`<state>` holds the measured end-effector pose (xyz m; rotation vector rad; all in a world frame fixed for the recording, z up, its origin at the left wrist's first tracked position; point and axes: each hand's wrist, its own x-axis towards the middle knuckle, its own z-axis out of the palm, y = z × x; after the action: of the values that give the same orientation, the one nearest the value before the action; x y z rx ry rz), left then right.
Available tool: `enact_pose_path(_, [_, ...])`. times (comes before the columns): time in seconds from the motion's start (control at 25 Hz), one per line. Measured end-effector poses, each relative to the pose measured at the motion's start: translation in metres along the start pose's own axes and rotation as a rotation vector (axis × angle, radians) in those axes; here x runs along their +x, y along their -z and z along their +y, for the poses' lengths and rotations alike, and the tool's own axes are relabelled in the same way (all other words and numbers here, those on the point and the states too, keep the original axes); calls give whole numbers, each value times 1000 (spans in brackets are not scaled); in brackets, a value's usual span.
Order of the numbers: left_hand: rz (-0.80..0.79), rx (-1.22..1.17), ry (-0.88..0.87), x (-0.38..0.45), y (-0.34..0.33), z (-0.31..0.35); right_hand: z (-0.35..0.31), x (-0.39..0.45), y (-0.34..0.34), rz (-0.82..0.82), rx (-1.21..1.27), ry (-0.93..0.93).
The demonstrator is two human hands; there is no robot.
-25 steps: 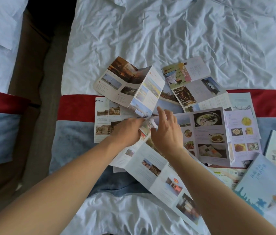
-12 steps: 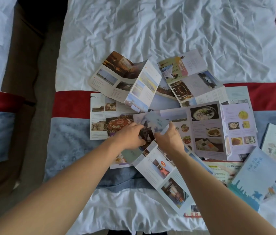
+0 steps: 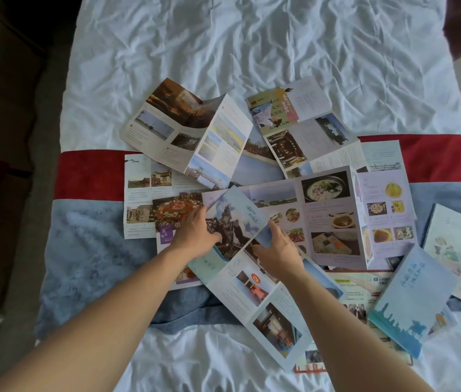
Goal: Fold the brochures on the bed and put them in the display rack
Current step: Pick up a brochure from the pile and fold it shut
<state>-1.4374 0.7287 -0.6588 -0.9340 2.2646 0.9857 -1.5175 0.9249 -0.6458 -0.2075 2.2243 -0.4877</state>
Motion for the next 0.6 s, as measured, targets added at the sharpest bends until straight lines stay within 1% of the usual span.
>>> enact_pose_path(0.16, [-8,-14,120,8,8,4,0,-2,-4,-18,81,17])
enact_pose_path(0.24, [-52,-134,150,7,14,7,-5,-5,-2,14,138,3])
enact_pose_path(0.32, [-92,-291,179,3,23,11,-12,-9,4,98,165,-27])
enact_pose_path(0.4, [-55,-442,201,0,35,14,-23,-12,11,161,204,-43])
enact_pose_path(0.48, [-1,-579,218,-1,49,16,-36,-13,16,165,337,-63])
enact_pose_path(0.6, [-1,-685,211,-4,60,18,-57,-15,18,108,670,-108])
